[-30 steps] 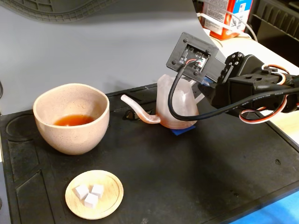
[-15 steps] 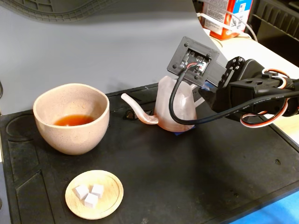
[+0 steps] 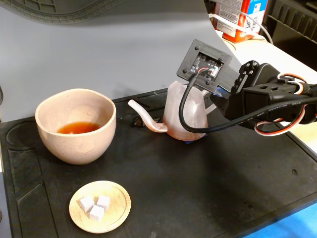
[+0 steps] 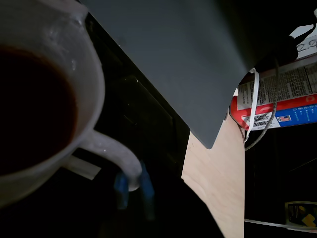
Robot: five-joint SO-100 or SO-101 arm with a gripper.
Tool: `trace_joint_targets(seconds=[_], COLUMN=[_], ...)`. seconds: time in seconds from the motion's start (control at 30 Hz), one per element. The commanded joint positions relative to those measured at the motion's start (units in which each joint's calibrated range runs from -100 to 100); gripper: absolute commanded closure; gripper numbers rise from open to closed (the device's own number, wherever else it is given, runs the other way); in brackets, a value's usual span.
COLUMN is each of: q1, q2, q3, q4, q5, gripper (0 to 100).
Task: Pick up a kettle and pour liquid into a cup.
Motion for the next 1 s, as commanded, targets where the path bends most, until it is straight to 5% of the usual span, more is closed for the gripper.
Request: trace_joint_targets(seconds=[0.0,0.2,0.37,0.53,0.97], q1=[0.0,0.0,0.0,0.0,-0.3], q2=[-0.3,-0.3,-0.2,4.4,4.6], q3=[0.1,0.1,0.1,-0.1,0.9], q4=[-0.7,-0.7,0.0,-8.0,-7.9], q5=[0.2,0.2,0.2,0.1,-1.2], gripper=[99,98,83,83,78])
